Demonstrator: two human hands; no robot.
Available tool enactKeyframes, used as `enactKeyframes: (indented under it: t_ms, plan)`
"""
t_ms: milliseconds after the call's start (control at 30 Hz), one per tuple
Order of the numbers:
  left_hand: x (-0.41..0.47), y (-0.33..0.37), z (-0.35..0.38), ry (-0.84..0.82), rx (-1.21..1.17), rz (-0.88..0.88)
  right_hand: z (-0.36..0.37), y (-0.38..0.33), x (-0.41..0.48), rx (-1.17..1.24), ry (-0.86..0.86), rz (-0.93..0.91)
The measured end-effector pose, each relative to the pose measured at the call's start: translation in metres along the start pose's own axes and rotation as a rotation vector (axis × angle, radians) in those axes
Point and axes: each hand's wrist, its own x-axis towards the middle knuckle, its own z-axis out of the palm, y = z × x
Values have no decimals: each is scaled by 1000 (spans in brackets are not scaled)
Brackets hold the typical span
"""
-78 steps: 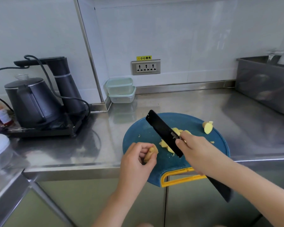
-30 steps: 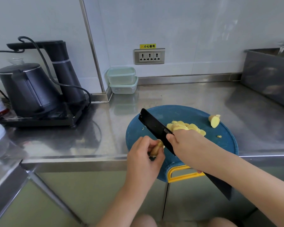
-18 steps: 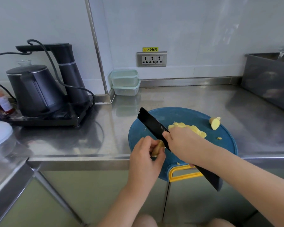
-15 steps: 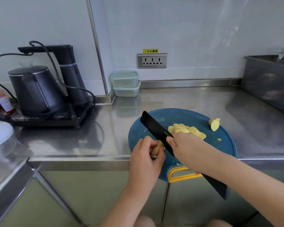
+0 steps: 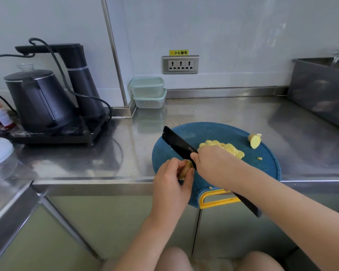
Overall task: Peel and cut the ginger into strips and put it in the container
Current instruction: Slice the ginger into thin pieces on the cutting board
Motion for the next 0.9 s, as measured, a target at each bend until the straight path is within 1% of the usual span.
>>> enactKeyframes:
  t_ms: [67, 200, 267, 300, 400, 500, 633, 700, 833, 867, 900]
  plan:
    - [0, 0, 0, -3, 3, -8, -1, -4, 5, -143, -7, -33]
    - [2, 0, -1, 0, -16, -40, -3, -7, 8, -367, -21, -135]
    - [3, 1, -1, -9, -39, -68, -4, -7, 6, -463, -32, -157]
    - [3, 2, 0, -13, -42, -81, -4, -7, 2, -483, -54, -151]
    - [3, 6, 0, 2, -35, -107, 1, 0, -19, -464, -39, -156]
    - [4, 7, 1, 12, -8, -82, 9, 14, -35, -437, -107, -132]
    - [2, 6, 2, 29, 3, -43, 15, 15, -37, -401, -69, -173]
    - [2, 6, 4, 43, 4, -43, 13, 14, -35, -419, -63, -171]
    - [2, 5, 5, 44, 19, -19, 3, -4, -26, -558, -146, -196]
    - [2, 5, 5, 33, 31, -12, 1, -8, -17, -574, -168, -197]
    - [2, 7, 5, 21, 51, -1, 2, -10, -5, -541, -169, -181]
